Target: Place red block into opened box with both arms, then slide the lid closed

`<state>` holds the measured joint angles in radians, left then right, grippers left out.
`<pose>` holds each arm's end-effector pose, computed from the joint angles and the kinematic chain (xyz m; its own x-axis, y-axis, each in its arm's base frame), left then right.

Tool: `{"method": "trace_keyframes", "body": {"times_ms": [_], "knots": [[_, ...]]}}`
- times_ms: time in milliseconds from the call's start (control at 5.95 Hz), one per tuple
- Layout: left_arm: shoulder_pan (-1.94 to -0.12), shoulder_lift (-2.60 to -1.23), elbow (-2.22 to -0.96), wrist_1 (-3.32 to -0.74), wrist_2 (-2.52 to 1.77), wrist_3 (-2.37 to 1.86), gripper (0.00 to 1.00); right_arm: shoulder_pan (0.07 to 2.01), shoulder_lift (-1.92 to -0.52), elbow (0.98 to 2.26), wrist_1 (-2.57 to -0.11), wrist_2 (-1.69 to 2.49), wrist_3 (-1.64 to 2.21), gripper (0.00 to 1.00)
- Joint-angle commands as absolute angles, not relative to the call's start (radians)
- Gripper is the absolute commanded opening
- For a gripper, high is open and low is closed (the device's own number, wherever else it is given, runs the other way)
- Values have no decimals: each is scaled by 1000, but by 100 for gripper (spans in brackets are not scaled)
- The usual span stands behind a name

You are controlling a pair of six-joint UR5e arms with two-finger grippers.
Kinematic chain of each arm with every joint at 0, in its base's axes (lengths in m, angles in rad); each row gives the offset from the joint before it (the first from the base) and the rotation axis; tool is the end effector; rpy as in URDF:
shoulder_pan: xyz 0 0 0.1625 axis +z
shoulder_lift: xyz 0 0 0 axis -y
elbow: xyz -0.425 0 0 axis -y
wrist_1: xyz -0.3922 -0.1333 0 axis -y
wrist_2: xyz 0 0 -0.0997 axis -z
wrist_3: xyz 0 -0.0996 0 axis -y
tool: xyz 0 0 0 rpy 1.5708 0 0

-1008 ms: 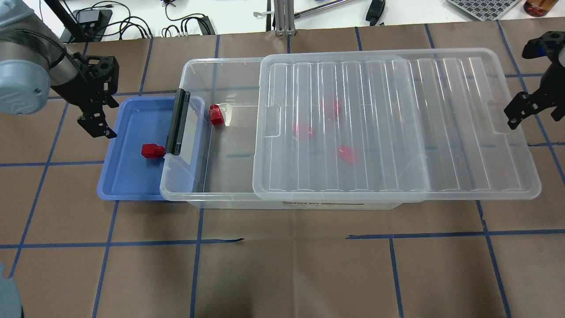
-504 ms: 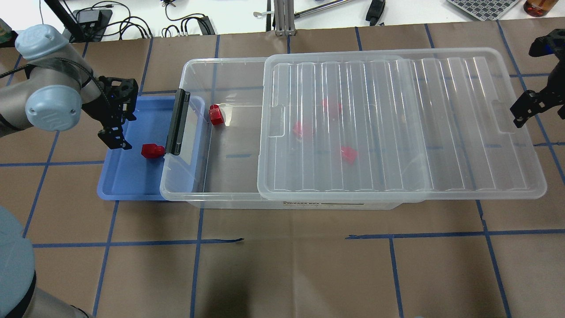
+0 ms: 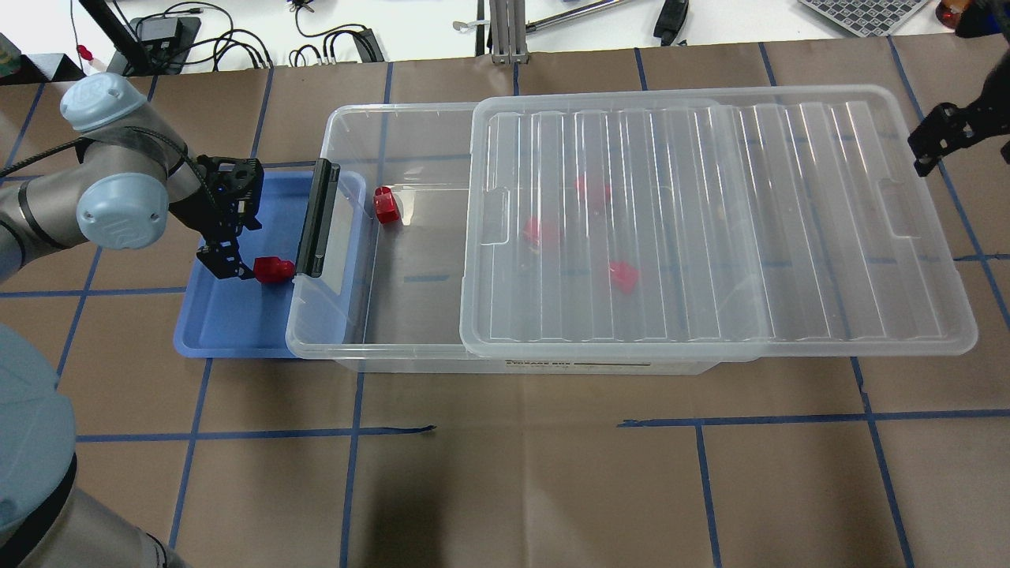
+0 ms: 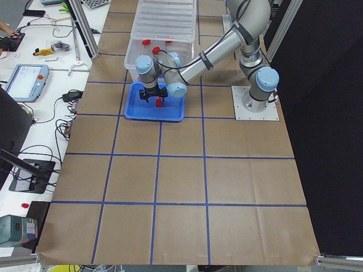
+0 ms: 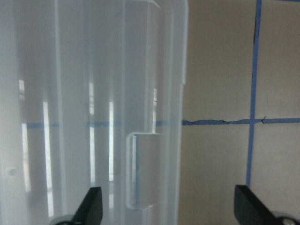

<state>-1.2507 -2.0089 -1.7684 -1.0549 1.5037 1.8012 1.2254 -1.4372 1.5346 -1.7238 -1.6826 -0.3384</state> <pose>0.0506 -0.5974 0.2039 -0.0884 0.9909 0.1012 0.9909 0.0978 -0.0921 -0.0719 -0.5608 0.4523 -0.9923 0.0110 0.1235 0.0091 0.9998 -0.0154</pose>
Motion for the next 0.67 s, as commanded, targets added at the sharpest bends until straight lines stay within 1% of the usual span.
{"method": "trace_keyframes", "body": {"times_ms": [0,168,336,504], "knots": [[-1265,-2031,-1770,-1055,1508,1809,98,1419,-1436,1416,-1556,-1675,-52,100],[-1273,-2033,-1772,-1055,1511,1812,96,1504,-1437,1405,-1530,-1668,51,100],[-1276,-2037,-1775,-1052,1512,1824,82,1556,-1439,1404,-1520,-1607,146,100],[-1275,-2045,-1773,-1046,1511,1844,71,1593,-1439,1404,-1520,-1583,194,100]]}}
